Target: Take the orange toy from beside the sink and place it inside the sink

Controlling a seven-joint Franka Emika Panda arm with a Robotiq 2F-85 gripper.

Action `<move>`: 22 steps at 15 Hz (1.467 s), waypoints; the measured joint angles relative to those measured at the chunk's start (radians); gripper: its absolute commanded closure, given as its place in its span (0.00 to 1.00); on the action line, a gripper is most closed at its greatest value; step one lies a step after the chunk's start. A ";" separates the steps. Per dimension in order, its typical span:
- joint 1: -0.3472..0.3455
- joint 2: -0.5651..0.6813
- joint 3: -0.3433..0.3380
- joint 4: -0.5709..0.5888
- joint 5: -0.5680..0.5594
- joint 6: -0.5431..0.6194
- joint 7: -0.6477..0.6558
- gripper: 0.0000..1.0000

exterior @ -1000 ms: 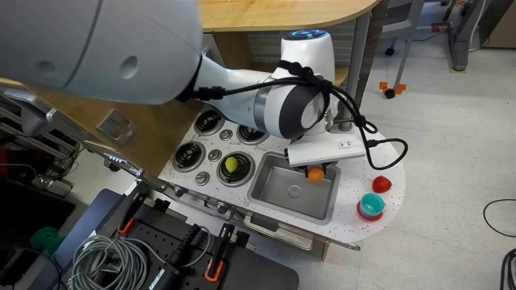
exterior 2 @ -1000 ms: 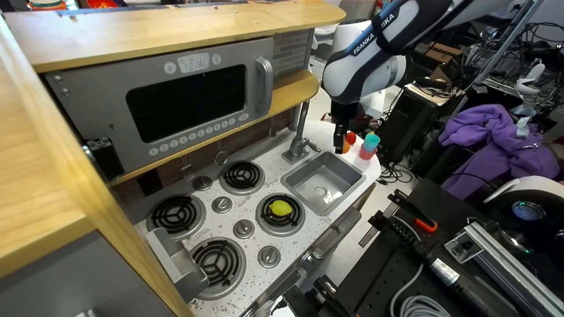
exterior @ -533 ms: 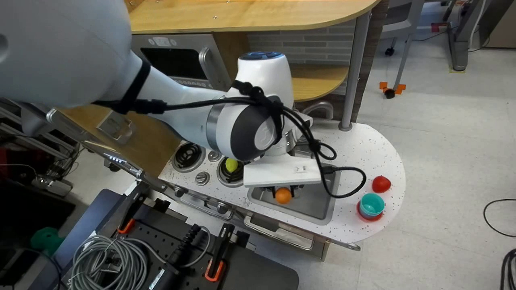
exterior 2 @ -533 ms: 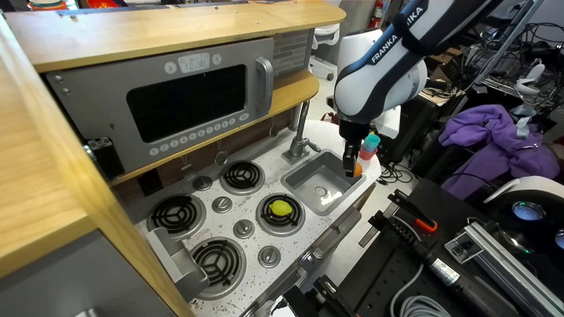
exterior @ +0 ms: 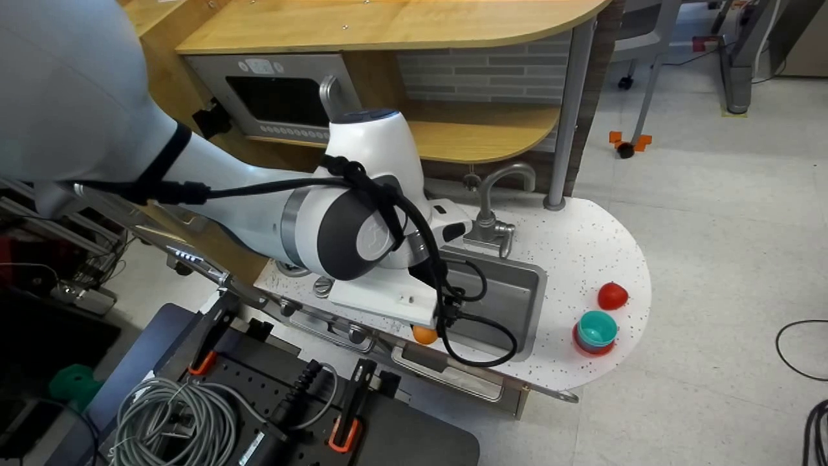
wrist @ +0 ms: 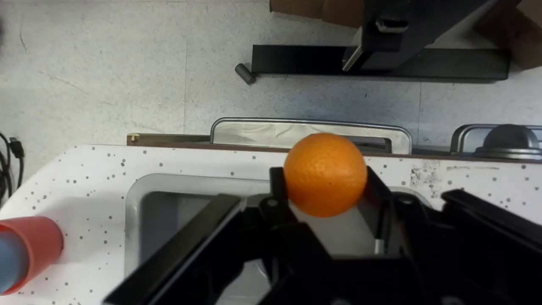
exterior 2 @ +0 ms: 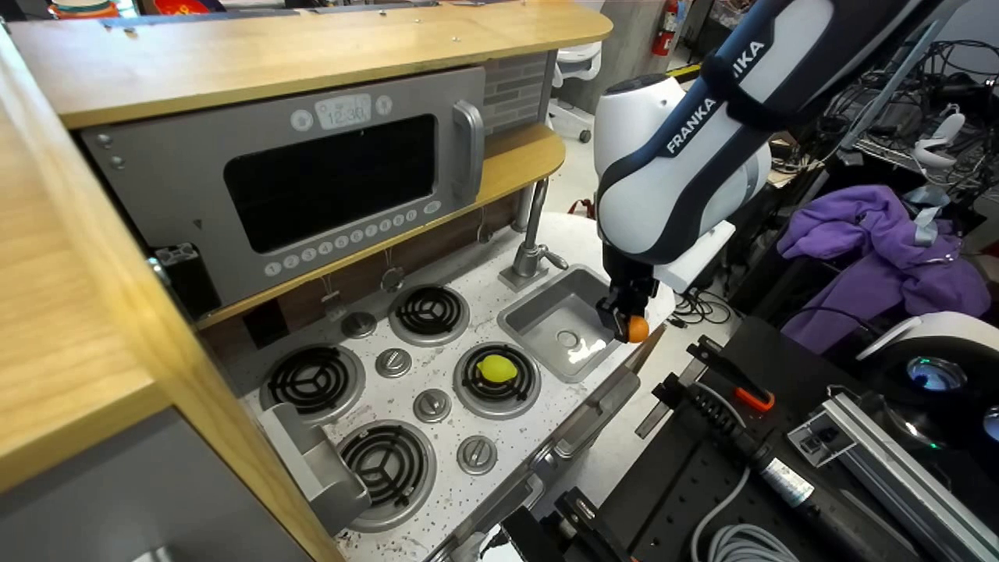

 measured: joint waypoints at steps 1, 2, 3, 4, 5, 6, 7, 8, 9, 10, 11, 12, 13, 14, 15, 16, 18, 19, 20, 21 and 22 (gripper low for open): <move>0.018 0.000 -0.012 0.002 0.000 0.004 0.043 0.81; 0.037 0.002 -0.025 0.007 0.000 0.009 0.084 0.81; 0.056 0.005 -0.039 0.012 -0.003 0.011 0.123 0.81; 0.076 0.013 -0.055 0.021 -0.010 0.012 0.164 0.81; 0.094 0.025 -0.070 0.032 -0.019 0.012 0.204 0.81; 0.112 0.041 -0.085 0.047 -0.029 0.012 0.241 0.81; 0.128 0.061 -0.098 0.065 -0.035 0.012 0.276 0.81; 0.141 0.084 -0.108 0.085 -0.036 0.012 0.305 0.81; 0.152 0.109 -0.116 0.107 -0.036 0.012 0.329 0.81; 0.160 0.135 -0.123 0.131 -0.036 0.012 0.347 0.81; 0.167 0.162 -0.129 0.157 -0.036 0.012 0.360 0.81; 0.172 0.188 -0.133 0.183 -0.036 0.012 0.371 0.81; 0.176 0.211 -0.135 0.206 -0.036 0.012 0.379 0.81; 0.181 0.234 -0.139 0.231 -0.037 0.012 0.386 0.81; 0.189 0.255 -0.144 0.253 -0.039 0.014 0.390 0.81; 0.199 0.272 -0.151 0.272 -0.042 0.019 0.394 0.81; 0.219 0.300 -0.160 0.301 -0.051 0.029 0.406 0.81; 0.230 0.311 -0.161 0.311 -0.053 0.030 0.411 0.81; 0.241 0.322 -0.161 0.320 -0.053 0.030 0.416 0.81; 0.252 0.334 -0.161 0.328 -0.053 0.030 0.422 0.81; 0.264 0.348 -0.160 0.336 -0.053 0.030 0.424 0.81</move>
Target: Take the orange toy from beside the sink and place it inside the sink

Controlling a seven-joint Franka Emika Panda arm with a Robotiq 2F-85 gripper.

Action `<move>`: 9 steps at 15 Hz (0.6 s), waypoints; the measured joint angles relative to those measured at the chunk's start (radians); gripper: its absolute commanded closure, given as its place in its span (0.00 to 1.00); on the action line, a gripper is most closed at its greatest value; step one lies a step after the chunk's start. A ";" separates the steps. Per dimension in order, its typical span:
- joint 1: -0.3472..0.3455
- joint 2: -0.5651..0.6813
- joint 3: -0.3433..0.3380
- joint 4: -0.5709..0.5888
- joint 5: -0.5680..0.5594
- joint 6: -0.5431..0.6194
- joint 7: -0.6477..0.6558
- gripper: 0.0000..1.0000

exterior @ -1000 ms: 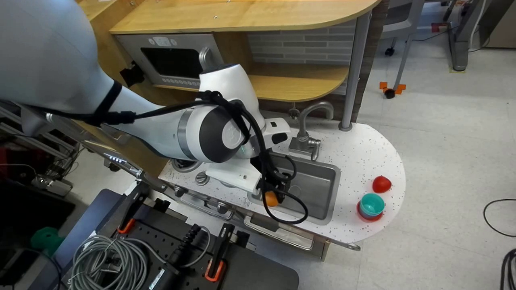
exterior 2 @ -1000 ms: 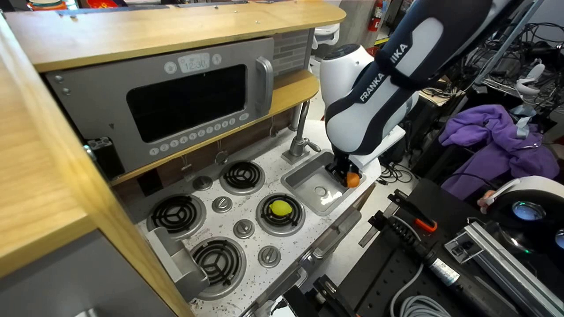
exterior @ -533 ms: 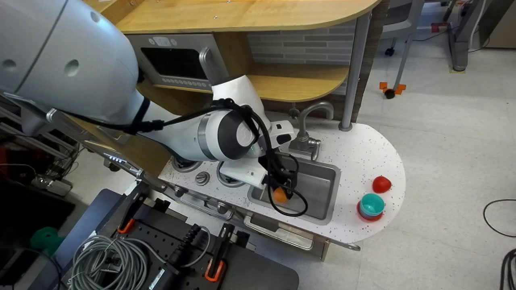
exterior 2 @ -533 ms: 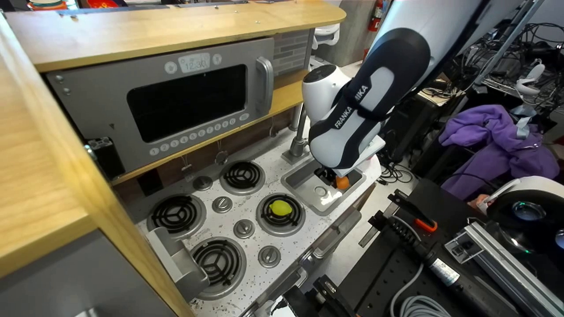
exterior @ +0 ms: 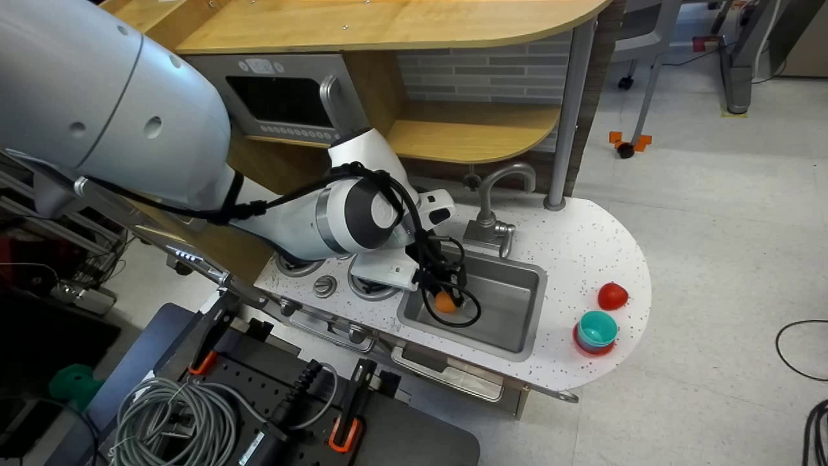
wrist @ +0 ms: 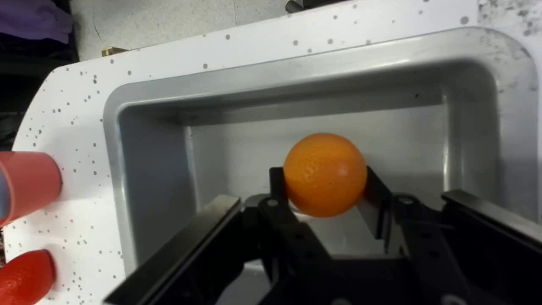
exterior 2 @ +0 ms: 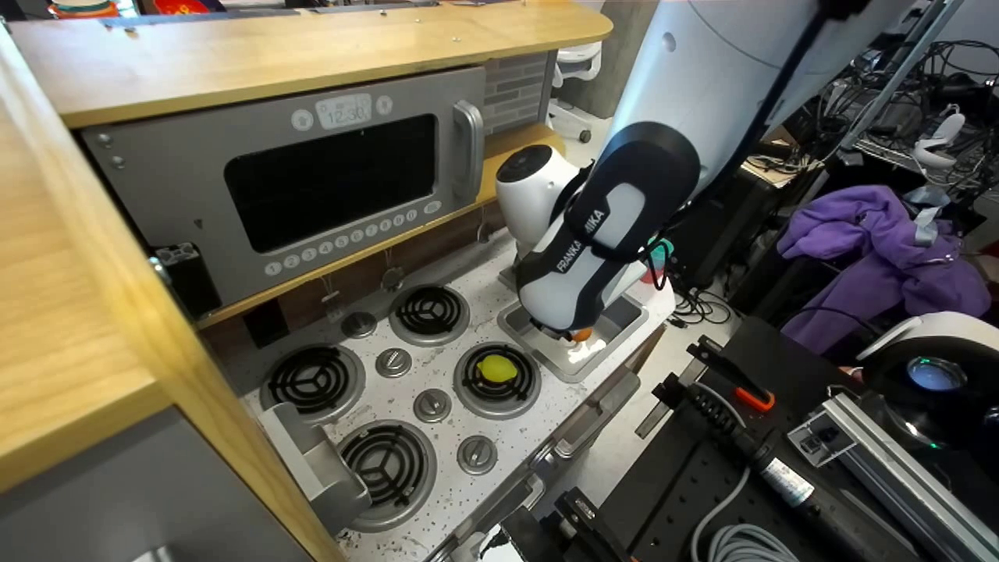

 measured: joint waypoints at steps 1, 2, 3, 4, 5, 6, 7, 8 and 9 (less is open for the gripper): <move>0.009 0.013 0.002 0.007 0.000 0.000 0.000 0.81; 0.013 0.026 0.008 0.014 0.000 0.000 0.000 0.81; 0.016 0.038 0.013 0.024 0.000 0.000 -0.001 0.81; 0.020 0.050 0.014 0.035 -0.002 0.000 -0.003 0.81; 0.024 0.060 0.012 0.047 -0.006 0.000 -0.006 0.81; 0.027 0.065 0.009 0.057 -0.015 0.000 -0.010 0.81; 0.027 0.070 0.009 0.065 -0.022 0.000 -0.014 0.81; 0.026 0.074 0.008 0.069 -0.022 0.000 -0.023 0.81; 0.022 0.077 0.010 0.073 -0.022 0.000 -0.036 0.81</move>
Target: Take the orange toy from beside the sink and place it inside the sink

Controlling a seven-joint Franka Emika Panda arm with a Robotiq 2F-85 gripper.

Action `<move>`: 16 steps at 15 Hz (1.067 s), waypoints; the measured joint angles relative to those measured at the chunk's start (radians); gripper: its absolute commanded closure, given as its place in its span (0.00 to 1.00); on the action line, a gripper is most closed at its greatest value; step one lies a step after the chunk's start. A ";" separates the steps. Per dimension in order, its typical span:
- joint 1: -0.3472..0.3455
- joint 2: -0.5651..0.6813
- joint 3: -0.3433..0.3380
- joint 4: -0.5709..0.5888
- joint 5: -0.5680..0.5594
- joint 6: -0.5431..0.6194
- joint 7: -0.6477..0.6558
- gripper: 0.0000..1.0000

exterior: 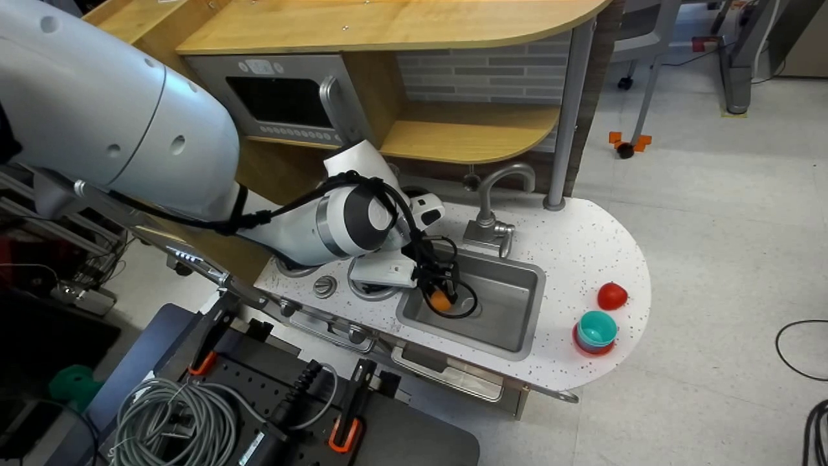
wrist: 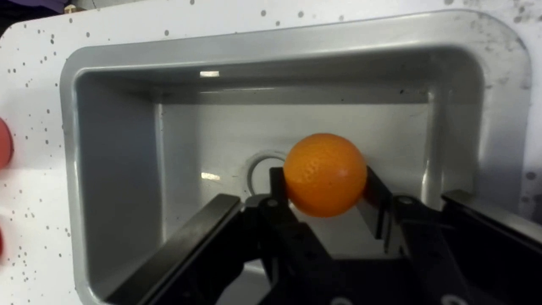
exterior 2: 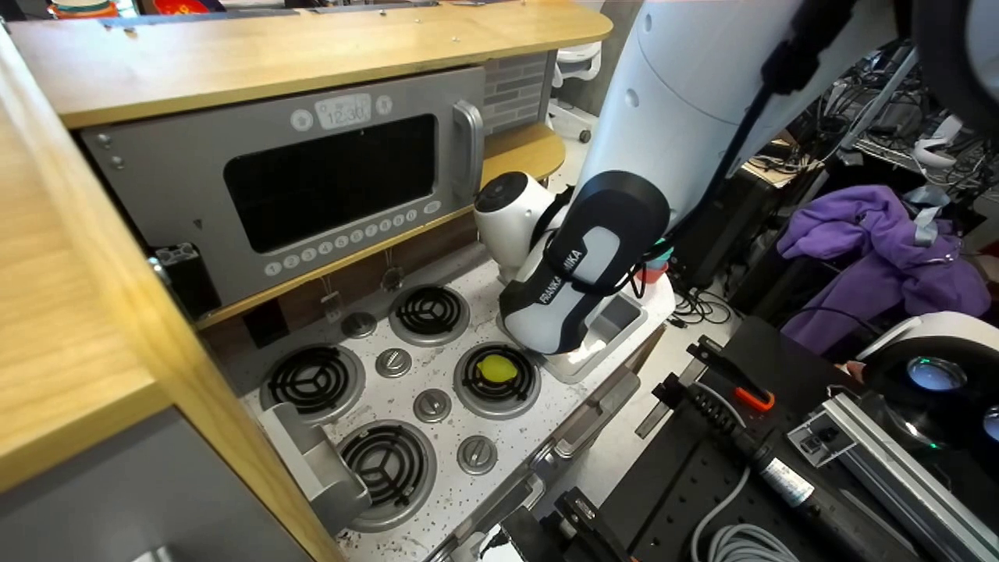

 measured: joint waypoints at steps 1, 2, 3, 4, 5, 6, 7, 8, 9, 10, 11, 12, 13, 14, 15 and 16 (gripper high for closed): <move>-0.011 0.003 0.008 0.004 0.001 0.000 -0.021 0.81; -0.028 0.003 0.020 0.008 0.001 0.000 -0.049 0.81; -0.050 0.003 0.036 0.013 0.001 0.000 -0.085 0.50; -0.075 0.005 0.054 0.019 0.001 0.000 -0.122 0.30; -0.101 0.006 0.072 0.026 0.001 -0.004 -0.162 0.23; -0.125 0.008 0.087 0.032 0.001 -0.006 -0.200 0.17; -0.146 0.008 0.100 0.036 0.001 -0.006 -0.234 0.11; -0.163 0.008 0.109 0.038 0.001 -0.006 -0.263 0.03; -0.176 0.008 0.116 0.039 0.001 -0.006 -0.288 0.00; -0.187 0.006 0.120 0.039 0.001 -0.005 -0.304 0.00; -0.197 0.003 0.124 0.037 0.001 -0.005 -0.318 0.00; -0.208 -0.004 0.132 0.030 0.002 -0.005 -0.331 0.00; -0.219 -0.019 0.144 0.015 0.003 -0.002 -0.342 0.00; -0.227 -0.040 0.156 -0.007 0.004 0.000 -0.348 0.00; -0.233 -0.068 0.166 -0.035 0.005 0.005 -0.352 0.00; -0.240 -0.103 0.175 -0.071 0.006 0.015 -0.355 0.00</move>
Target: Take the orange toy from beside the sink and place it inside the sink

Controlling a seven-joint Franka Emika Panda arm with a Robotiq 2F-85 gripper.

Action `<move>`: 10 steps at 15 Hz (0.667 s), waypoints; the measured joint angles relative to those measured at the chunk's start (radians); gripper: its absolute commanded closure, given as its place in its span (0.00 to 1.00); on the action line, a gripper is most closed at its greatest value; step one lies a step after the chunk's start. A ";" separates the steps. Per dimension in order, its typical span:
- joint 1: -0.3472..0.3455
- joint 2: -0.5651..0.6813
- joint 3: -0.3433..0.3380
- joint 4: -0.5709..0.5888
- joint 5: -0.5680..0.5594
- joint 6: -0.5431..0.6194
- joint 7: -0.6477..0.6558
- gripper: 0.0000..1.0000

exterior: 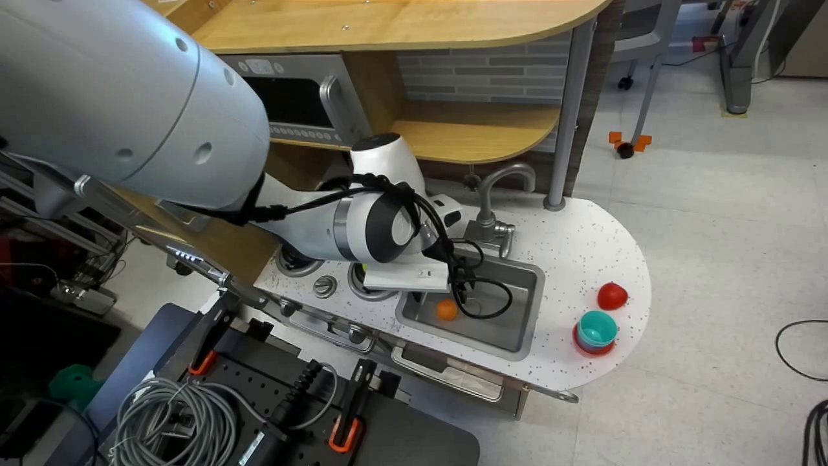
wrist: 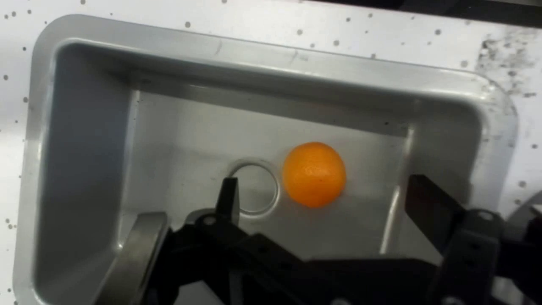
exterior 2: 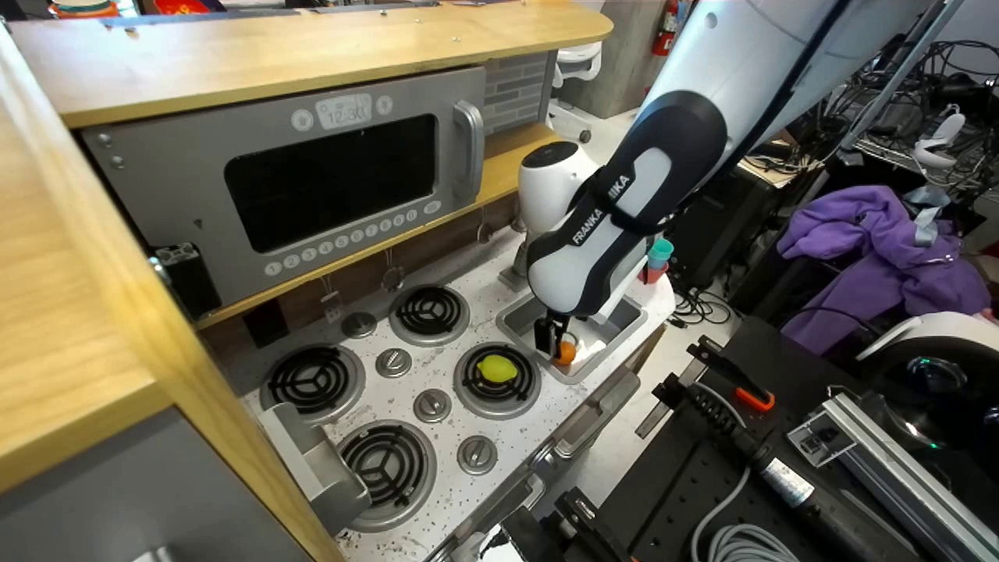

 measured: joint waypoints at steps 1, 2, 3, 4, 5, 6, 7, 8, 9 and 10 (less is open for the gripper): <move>-0.008 -0.042 0.009 -0.042 0.001 0.010 -0.004 0.00; -0.016 -0.087 0.015 -0.088 0.001 0.021 -0.006 0.00; -0.024 -0.135 0.016 -0.136 0.001 0.032 -0.008 0.00; -0.032 -0.182 0.015 -0.185 0.001 0.047 -0.009 0.00; -0.041 -0.231 0.012 -0.236 0.001 0.062 -0.009 0.00; -0.049 -0.277 0.007 -0.284 0.001 0.076 -0.009 0.00; -0.061 -0.326 0.004 -0.335 0.005 0.091 -0.009 0.00; -0.076 -0.376 0.003 -0.385 0.015 0.101 -0.009 0.00; -0.097 -0.430 0.009 -0.435 0.051 0.095 -0.009 0.00; -0.119 -0.482 0.019 -0.477 0.090 0.065 -0.016 0.00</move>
